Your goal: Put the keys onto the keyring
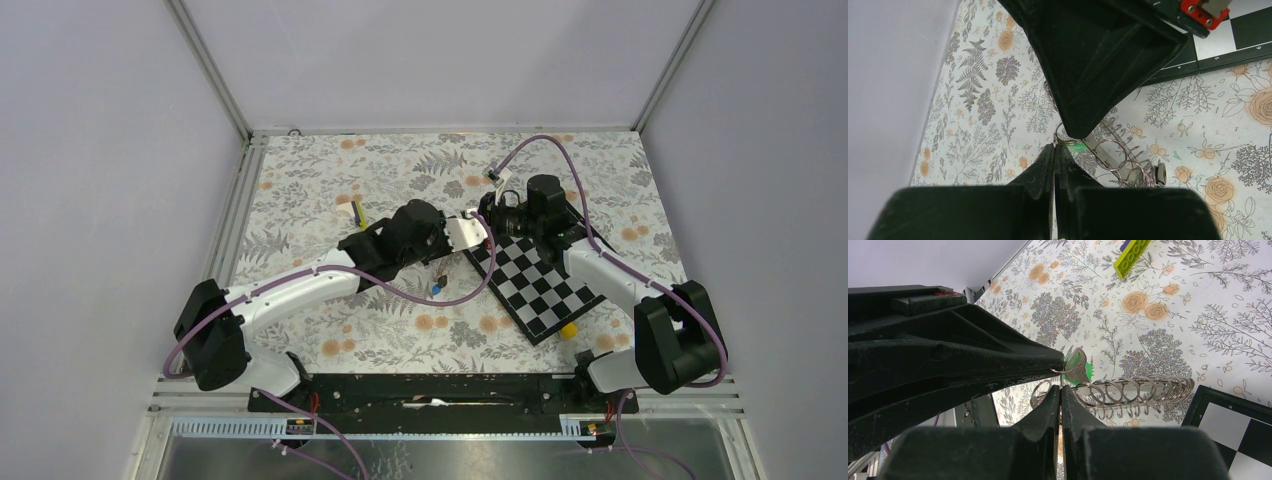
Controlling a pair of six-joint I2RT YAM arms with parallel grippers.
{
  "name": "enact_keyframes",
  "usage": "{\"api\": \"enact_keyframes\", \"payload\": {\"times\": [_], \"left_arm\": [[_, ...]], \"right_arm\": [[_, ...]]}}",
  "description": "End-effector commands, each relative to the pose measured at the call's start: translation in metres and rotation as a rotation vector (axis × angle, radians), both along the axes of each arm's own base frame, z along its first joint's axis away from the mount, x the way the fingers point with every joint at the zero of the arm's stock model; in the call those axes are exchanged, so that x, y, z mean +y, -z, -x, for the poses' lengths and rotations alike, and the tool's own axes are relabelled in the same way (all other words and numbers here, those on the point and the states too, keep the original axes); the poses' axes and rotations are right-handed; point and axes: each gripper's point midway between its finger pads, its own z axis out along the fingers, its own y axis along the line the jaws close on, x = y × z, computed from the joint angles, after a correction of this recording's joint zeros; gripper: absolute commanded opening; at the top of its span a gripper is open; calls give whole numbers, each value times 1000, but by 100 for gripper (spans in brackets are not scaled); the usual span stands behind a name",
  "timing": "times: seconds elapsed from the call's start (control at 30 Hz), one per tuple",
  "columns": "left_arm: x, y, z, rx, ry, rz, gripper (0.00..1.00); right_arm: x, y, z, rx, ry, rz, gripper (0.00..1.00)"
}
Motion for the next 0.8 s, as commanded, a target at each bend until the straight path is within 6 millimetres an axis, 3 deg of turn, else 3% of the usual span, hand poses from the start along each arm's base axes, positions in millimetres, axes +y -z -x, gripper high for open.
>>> {"api": "enact_keyframes", "payload": {"times": [0.0, 0.77], "left_arm": [[-6, -16, 7, -19, 46, 50, 0], [-5, -15, 13, -13, 76, 44, 0]], "right_arm": [[5, -22, -3, -97, -24, -37, 0], [3, -21, -5, -110, -14, -20, 0]]}}
